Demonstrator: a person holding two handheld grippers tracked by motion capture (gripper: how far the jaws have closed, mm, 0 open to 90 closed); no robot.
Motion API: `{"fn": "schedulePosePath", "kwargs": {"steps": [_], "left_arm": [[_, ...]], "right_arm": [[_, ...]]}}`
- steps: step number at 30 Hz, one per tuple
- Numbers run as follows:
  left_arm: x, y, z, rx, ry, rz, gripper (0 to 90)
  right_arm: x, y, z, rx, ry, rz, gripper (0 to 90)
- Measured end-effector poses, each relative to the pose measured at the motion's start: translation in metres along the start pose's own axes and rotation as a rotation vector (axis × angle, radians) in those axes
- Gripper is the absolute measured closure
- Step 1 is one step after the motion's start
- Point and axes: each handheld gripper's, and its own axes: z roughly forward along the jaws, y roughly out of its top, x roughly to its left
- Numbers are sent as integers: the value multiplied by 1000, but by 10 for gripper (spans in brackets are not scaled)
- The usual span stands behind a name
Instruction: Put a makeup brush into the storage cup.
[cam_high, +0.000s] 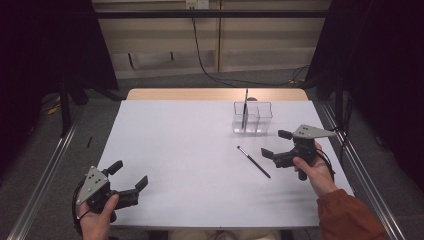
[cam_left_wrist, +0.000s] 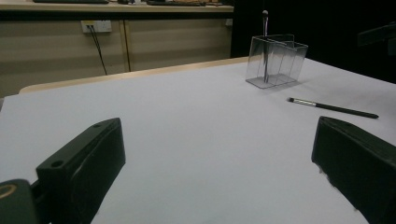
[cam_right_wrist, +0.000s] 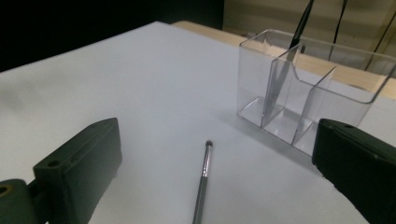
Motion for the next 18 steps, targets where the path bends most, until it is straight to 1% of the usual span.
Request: {"fn": "schedulePosePath", "kwargs": {"steps": [4,6,9,12,13,15,16,17,18], "left_arm": [[0,0,1,0,-3,-2,27],[0,0,2,-1,-6,-2,27],[0,0,3,1,-9,-2,27],[0,0,3,1,-11,0,27],[0,0,3,1,-11,0,27],[0,0,3,2,-11,1,27],[0,0,3,4,-9,2,27],[0,0,3,4,-8,1,28],[0,0,3,4,-8,2,28]], "right_arm": [[0,5,11,46,2,-24,11],[-1,8,15,65,13,-18,13],[-2,12,20,76,12,-17,22],[-3,14,27,121,31,-25,26],[-3,15,29,126,30,-28,27],[-1,19,34,157,47,-41,36],[-1,20,36,158,44,-44,38],[0,22,38,169,51,-49,34],[-1,24,41,182,59,-43,25]]}}
